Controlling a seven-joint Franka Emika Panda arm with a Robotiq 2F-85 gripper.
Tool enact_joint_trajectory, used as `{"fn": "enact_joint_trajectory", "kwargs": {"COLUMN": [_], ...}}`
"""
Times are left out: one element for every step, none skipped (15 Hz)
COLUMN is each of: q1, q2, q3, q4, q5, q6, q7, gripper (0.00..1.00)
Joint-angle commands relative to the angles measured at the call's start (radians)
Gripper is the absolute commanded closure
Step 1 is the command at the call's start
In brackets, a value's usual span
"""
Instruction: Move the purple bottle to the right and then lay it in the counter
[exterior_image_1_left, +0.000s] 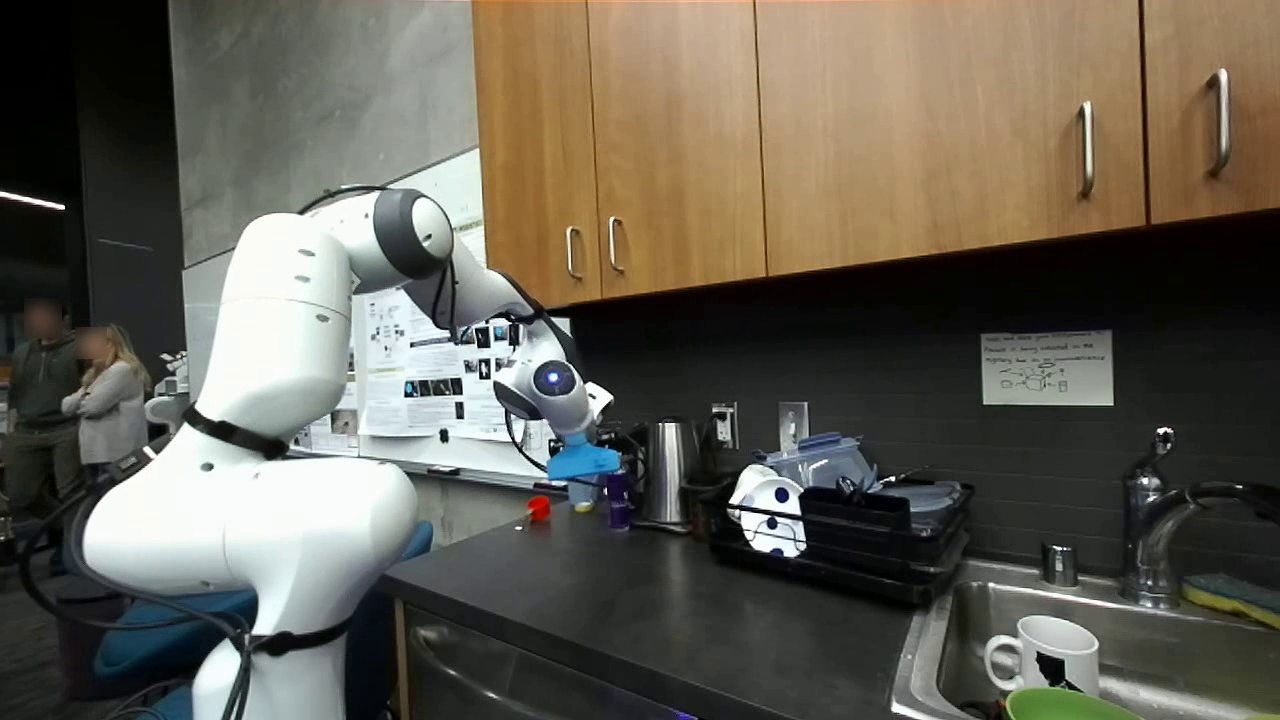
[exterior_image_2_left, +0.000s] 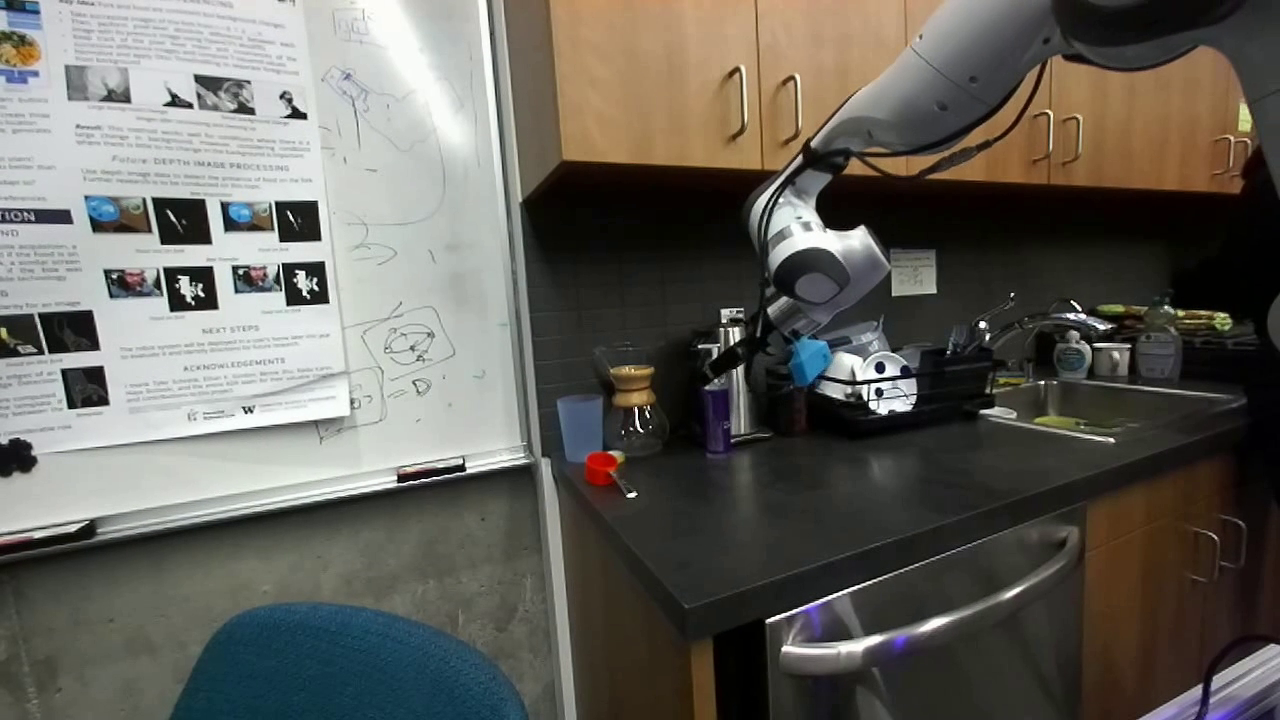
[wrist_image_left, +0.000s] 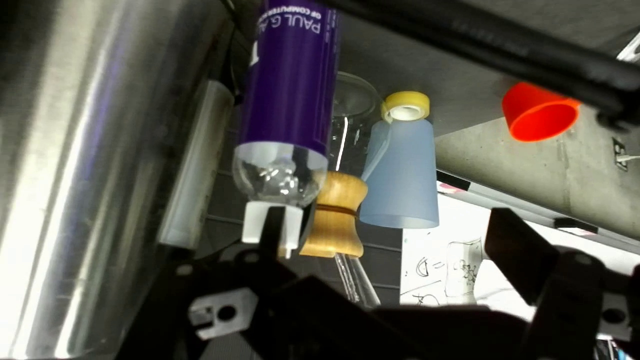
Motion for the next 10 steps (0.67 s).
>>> {"fn": "enact_joint_trajectory", "kwargs": {"q1": [-0.004,-0.008,-0.01,-0.012,-0.012,-0.011,-0.01,-0.009,-0.008,-0.006], "q2": [0.016,0.012,0.01,0.01,0.013,0.018,0.024,0.032,0.038,0.044], "q3": [-0.025,-0.033,-0.04,-0.047,-0.054,-0.058,-0.061,-0.061,-0.062,-0.061], "q4": [0.045,0.044,0.045,0.046,0.049,0.049,0.05,0.05,0.05,0.05], "q5": [0.064,0.07,0.077,0.084,0.089,0.093,0.098,0.1,0.101,0.102], "q6": [0.034,0.037,0.04,0.042,0.045,0.047,0.047,0.047,0.049,0.05], "q7": [-0.036,-0.039,-0.042,-0.045,-0.046,-0.05,-0.055,-0.056,-0.057,-0.059], "gripper": [0.0,0.0,0.0,0.0,0.0,0.0,0.0,0.0,0.0,0.0]}}
